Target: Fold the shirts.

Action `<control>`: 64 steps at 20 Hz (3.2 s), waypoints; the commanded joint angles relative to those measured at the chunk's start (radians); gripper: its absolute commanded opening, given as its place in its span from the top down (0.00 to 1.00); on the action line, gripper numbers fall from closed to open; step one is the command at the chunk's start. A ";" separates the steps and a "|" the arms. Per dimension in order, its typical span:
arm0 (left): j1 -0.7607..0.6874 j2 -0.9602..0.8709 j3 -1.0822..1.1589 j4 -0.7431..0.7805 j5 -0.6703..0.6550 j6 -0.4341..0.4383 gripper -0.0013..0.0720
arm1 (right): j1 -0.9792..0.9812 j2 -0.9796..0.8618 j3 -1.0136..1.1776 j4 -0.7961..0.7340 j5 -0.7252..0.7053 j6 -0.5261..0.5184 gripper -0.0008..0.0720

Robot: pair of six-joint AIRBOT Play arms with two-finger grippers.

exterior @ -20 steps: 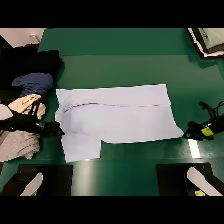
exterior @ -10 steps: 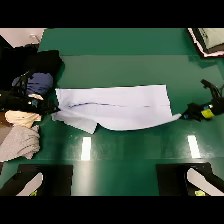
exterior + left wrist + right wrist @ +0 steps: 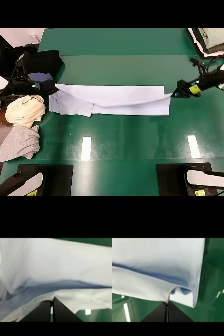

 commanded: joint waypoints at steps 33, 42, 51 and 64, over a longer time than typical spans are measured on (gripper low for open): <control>-0.026 -0.151 0.121 -0.047 -0.169 0.036 0.95 | -0.030 -0.274 -0.103 0.343 -0.188 -0.258 0.96; -0.387 -0.411 0.378 -0.075 -0.126 0.036 0.95 | -0.027 -0.145 0.219 0.336 0.159 -0.155 0.97; -0.597 -0.866 0.774 -0.183 -0.136 0.005 0.95 | 0.189 -0.115 0.560 0.336 0.170 -0.064 0.97; -0.539 -0.901 0.849 -0.169 -0.268 0.045 0.95 | 0.468 -0.166 0.621 0.336 0.021 -0.070 0.97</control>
